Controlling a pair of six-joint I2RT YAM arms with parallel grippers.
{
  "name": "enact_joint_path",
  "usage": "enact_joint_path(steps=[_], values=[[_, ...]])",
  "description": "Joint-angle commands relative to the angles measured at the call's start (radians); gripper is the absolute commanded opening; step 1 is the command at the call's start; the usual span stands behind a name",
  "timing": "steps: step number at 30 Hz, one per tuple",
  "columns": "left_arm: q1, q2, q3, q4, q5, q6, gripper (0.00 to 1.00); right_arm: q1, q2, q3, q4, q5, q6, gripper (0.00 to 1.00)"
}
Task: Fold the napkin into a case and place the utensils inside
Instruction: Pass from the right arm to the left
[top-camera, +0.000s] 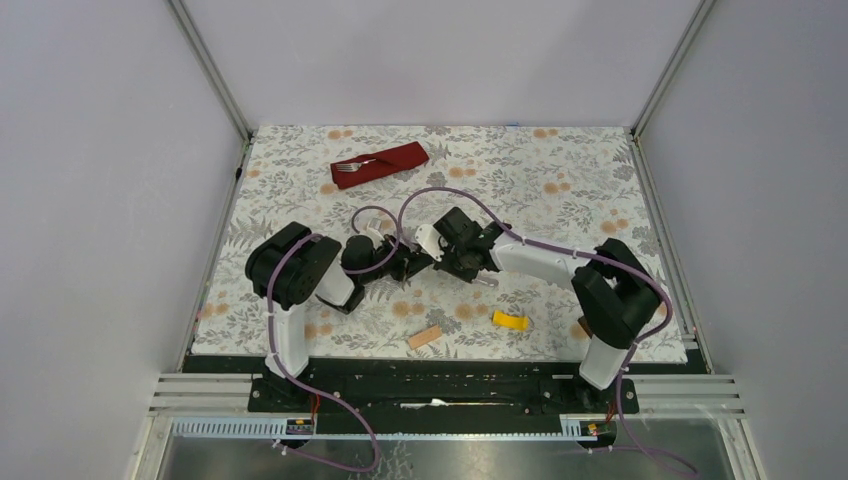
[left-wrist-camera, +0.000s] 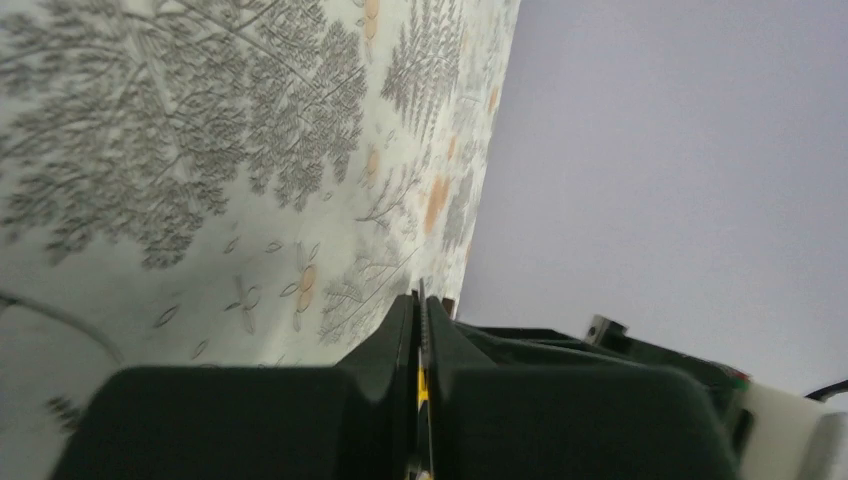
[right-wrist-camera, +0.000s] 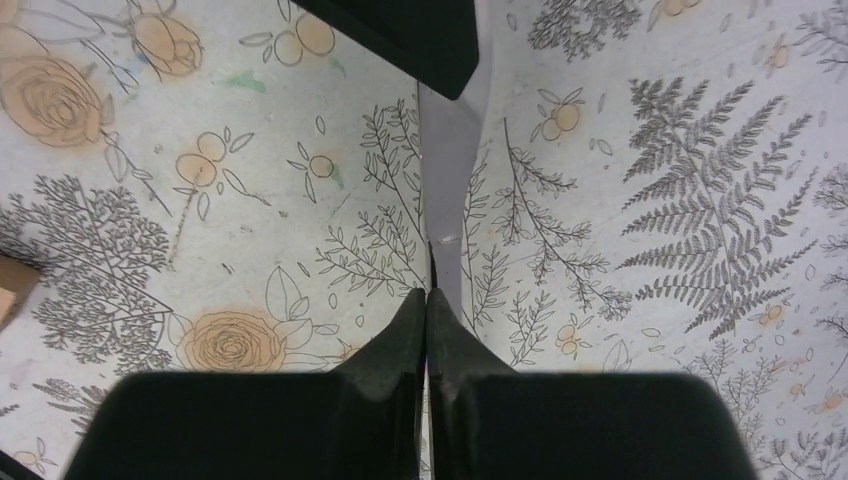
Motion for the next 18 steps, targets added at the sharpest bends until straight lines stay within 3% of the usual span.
enact_joint_path(steps=[1, 4, 5, 7, 8, 9, 14, 18], values=[[0.0, -0.049, -0.028, 0.162, -0.056, 0.012, 0.0, 0.017, -0.081, -0.041, 0.056, -0.028, 0.072, 0.0], [0.004, -0.095, -0.058, 0.171, -0.063, 0.028, 0.0, 0.018, -0.102, -0.044, 0.067, 0.058, 0.153, 0.1], [0.009, -0.124, -0.068, 0.171, -0.066, 0.035, 0.0, 0.019, -0.116, -0.051, 0.07, 0.081, 0.191, 0.21], [0.023, -0.174, -0.084, 0.168, -0.059, 0.045, 0.0, 0.019, -0.165, -0.069, 0.08, 0.118, 0.273, 0.52], [0.031, -0.205, -0.092, 0.162, -0.054, 0.05, 0.0, 0.019, -0.193, -0.072, 0.081, 0.152, 0.339, 0.92], [0.041, -0.234, -0.097, 0.157, -0.049, 0.056, 0.0, 0.018, -0.233, -0.076, 0.077, 0.186, 0.406, 0.99], [0.088, -0.414, -0.111, 0.08, -0.042, 0.077, 0.0, 0.011, -0.502, -0.137, 0.086, 0.264, 0.945, 1.0], [0.119, -0.558, -0.103, 0.013, -0.048, 0.063, 0.0, -0.06, -0.632, -0.216, 0.18, 0.068, 1.21, 1.0]])
